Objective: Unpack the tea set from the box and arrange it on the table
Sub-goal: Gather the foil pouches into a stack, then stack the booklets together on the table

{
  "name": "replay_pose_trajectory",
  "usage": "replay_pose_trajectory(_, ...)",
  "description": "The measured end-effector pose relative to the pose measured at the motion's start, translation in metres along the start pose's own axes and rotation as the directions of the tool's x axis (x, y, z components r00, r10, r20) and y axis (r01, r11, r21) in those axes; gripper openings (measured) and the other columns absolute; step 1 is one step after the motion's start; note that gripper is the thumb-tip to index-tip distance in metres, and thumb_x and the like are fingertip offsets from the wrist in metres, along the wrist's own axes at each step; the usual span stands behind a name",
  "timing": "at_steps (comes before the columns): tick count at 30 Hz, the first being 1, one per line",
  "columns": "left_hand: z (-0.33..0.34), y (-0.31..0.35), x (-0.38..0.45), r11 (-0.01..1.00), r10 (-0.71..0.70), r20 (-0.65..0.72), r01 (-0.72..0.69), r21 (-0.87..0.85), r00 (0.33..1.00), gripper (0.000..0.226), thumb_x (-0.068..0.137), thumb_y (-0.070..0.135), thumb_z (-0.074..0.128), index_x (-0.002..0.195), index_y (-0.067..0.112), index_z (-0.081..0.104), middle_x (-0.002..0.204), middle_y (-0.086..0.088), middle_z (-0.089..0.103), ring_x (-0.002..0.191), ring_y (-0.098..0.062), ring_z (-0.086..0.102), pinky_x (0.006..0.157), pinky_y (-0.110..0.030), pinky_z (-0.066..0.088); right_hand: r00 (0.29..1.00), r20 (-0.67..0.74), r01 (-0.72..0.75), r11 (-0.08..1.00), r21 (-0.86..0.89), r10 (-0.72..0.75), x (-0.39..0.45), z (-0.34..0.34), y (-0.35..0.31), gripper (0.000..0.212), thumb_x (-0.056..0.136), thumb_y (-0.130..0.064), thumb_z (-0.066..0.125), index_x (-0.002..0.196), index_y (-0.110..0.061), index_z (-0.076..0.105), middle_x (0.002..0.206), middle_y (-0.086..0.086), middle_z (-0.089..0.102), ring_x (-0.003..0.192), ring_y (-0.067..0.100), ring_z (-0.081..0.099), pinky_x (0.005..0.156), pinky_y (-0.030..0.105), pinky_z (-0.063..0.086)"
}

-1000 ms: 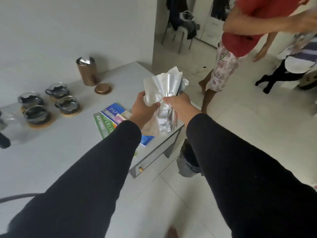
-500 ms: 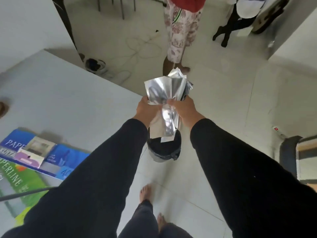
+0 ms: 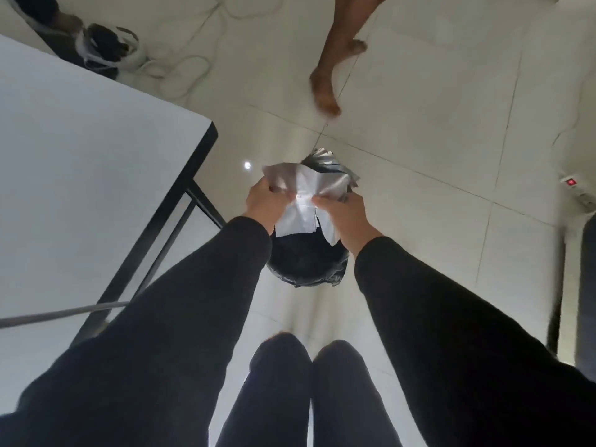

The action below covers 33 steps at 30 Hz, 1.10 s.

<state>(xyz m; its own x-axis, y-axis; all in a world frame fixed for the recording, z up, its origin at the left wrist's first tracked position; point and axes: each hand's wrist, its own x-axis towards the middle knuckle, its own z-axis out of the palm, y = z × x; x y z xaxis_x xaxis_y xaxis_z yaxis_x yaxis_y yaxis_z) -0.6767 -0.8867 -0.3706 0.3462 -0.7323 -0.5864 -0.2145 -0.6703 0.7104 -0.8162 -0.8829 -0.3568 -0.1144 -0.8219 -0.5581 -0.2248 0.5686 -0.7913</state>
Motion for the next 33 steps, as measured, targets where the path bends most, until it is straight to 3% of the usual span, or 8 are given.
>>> replay_pose_trajectory(5,0.037,-0.053,0.047,0.997,-0.037,-0.013,0.038,0.074,0.999,0.033,0.084,0.008,0.064,0.117,0.009,0.062,0.117,-0.012,0.064,0.109,-0.031,0.061,0.094,-0.036,0.052,0.998,-0.021,0.064,0.988,-0.142,-0.067,0.054,0.016,0.069,0.019,0.076,-0.01,0.073,0.093,-0.013,0.065,0.084,-0.002,0.066,0.083,0.02,0.062,0.082,0.028,0.05)
replay_pose_trajectory(10,0.053,-0.086,0.069,0.996,-0.06,-0.018,0.061,0.07,0.998,0.041,0.085,-0.006,0.044,0.087,0.029,0.066,0.101,-0.006,0.065,0.07,-0.02,0.056,0.054,-0.02,0.047,1.0,0.025,0.01,0.971,-0.237,-0.005,0.09,0.019,0.106,0.068,0.066,-0.004,0.067,0.128,-0.027,0.053,0.117,-0.005,0.061,0.109,0.022,0.058,0.098,0.035,0.048)
replay_pose_trajectory(13,0.053,-0.092,0.065,0.989,-0.071,0.024,0.067,0.132,0.997,0.048,0.084,-0.007,0.037,0.096,0.029,0.067,0.111,-0.008,0.062,0.064,-0.021,0.055,0.057,-0.023,0.045,0.995,0.027,-0.089,0.958,-0.271,0.101,0.093,0.02,0.11,0.074,0.073,0.001,0.058,0.138,-0.032,0.042,0.133,0.0,0.051,0.12,0.027,0.051,0.102,0.039,0.045)
replay_pose_trajectory(15,0.051,-0.082,0.054,0.989,-0.081,0.015,0.079,0.123,0.997,0.051,0.085,-0.005,0.034,0.109,0.027,0.066,0.112,-0.007,0.061,0.061,-0.016,0.051,0.059,-0.025,0.046,0.993,0.009,-0.115,0.966,-0.232,0.121,0.087,0.02,0.098,0.065,0.078,-0.002,0.052,0.135,-0.03,0.044,0.122,-0.002,0.055,0.112,0.025,0.054,0.096,0.035,0.047)
replay_pose_trajectory(18,0.038,-0.037,0.026,0.992,-0.034,-0.005,0.034,0.121,0.999,0.051,0.09,-0.002,0.032,0.121,0.025,0.062,0.118,0.002,0.057,0.084,-0.014,0.057,0.077,-0.022,0.048,0.996,0.014,-0.087,0.98,-0.179,0.091,0.066,0.015,0.045,0.057,0.085,-0.008,0.047,0.139,-0.028,0.041,0.113,0.0,0.053,0.098,0.02,0.052,0.086,0.029,0.044)
replay_pose_trajectory(22,-0.001,0.051,-0.033,0.992,0.062,-0.03,-0.058,0.114,0.998,0.042,0.1,0.006,0.03,0.133,0.017,0.054,0.14,-0.001,0.05,0.126,-0.023,0.049,0.107,-0.03,0.038,0.999,0.028,0.024,0.986,-0.166,-0.02,0.016,0.0,-0.052,0.048,0.095,-0.03,0.045,0.142,-0.023,0.037,0.14,0.003,0.046,0.123,0.023,0.047,0.098,0.03,0.034)
replay_pose_trajectory(27,-0.07,0.137,-0.116,0.984,0.167,-0.176,-0.154,0.085,0.97,0.041,0.105,0.021,0.029,0.141,0.01,0.043,0.144,-0.01,0.045,0.134,-0.026,0.042,0.108,-0.034,0.034,0.978,0.141,0.174,0.972,-0.158,-0.153,-0.067,-0.008,-0.164,0.052,0.095,-0.044,0.04,0.142,-0.02,0.04,0.143,0.002,0.044,0.129,0.023,0.043,0.1,0.031,0.032)
replay_pose_trajectory(33,-0.168,0.176,-0.207,0.997,0.076,-0.412,-0.07,0.029,0.908,0.043,0.104,0.02,0.02,0.142,0.009,0.038,0.141,-0.013,0.045,0.128,-0.03,0.043,0.102,-0.033,0.035,0.9,0.302,0.357,0.93,-0.092,-0.316,-0.17,0.015,-0.258,0.055,0.093,-0.046,0.042,0.139,-0.017,0.041,0.138,0.003,0.049,0.126,0.023,0.045,0.098,0.033,0.034)
